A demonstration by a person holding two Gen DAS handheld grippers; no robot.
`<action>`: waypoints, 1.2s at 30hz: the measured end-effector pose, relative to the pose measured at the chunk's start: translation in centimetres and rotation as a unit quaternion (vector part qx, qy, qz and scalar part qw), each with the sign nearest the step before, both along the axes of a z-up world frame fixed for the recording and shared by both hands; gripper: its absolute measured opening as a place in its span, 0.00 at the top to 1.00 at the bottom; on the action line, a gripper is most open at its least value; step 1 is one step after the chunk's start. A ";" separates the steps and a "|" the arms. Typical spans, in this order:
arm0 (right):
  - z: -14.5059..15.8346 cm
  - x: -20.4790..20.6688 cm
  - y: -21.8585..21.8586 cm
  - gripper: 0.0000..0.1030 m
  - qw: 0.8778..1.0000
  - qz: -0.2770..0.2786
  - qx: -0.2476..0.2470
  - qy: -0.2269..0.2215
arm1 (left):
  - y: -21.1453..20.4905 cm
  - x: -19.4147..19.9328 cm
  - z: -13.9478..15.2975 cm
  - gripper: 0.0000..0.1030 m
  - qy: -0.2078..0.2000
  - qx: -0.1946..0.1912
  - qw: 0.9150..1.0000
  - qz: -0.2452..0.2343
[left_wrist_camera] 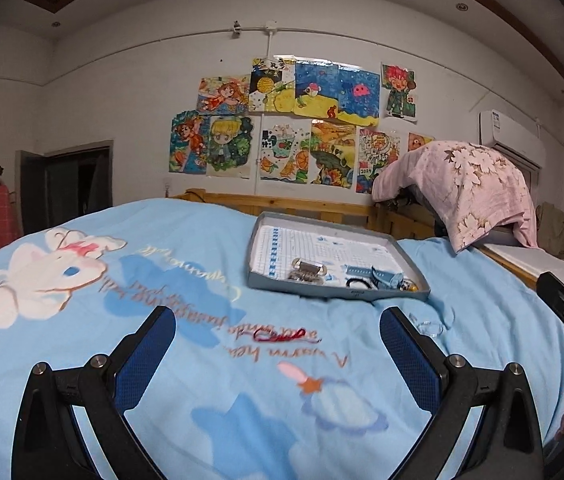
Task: Organize jewelry
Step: 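Withdraw both open tools from the tray toward the remaining items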
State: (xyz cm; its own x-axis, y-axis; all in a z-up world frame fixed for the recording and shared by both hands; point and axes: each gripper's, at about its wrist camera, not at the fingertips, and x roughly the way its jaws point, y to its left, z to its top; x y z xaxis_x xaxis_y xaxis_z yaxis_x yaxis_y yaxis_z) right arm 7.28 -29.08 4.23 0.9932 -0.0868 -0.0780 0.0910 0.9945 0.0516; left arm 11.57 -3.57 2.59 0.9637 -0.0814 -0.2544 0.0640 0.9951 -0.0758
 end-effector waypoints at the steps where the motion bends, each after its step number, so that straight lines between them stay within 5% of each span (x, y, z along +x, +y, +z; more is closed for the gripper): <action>1: -0.1 -0.6 0.4 0.02 1.000 0.000 -0.002 -0.003 | 0.1 -0.4 -0.2 0.00 0.000 0.002 1.000 0.000; 21: -1.5 -1.3 1.0 0.02 1.000 0.006 0.010 0.008 | 0.5 -0.9 -1.1 0.00 0.010 0.006 1.000 0.011; 36: -0.5 3.8 -0.4 0.02 0.999 0.022 0.017 0.026 | -0.1 6.0 0.0 0.00 0.030 -0.021 0.999 0.013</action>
